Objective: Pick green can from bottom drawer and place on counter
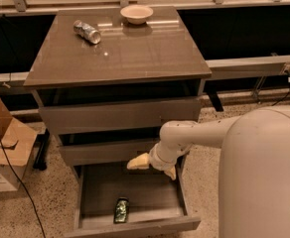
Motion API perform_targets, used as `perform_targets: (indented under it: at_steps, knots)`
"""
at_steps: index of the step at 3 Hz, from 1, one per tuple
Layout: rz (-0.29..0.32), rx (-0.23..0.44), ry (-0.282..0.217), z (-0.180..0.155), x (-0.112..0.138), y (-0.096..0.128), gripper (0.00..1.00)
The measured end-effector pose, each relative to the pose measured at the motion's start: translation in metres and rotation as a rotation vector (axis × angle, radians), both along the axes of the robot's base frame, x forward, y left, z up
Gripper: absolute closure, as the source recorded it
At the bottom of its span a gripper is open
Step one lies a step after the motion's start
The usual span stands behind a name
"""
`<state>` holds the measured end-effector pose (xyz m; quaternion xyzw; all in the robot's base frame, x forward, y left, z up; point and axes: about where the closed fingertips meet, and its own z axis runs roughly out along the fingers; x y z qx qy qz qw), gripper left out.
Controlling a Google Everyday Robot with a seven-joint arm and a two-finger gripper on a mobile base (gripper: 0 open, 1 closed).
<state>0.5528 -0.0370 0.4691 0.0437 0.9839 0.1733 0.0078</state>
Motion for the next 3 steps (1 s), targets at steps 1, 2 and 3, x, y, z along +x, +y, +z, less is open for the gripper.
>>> perform_targets:
  at_steps: [1,2,3]
  knots:
    - [-0.117,0.022,0.049,-0.031,0.021,0.008,0.0]
    - [-0.215,0.053,0.135,-0.083,0.03,0.021,0.0]
    - [-0.261,0.088,0.237,-0.132,0.025,0.044,0.0]
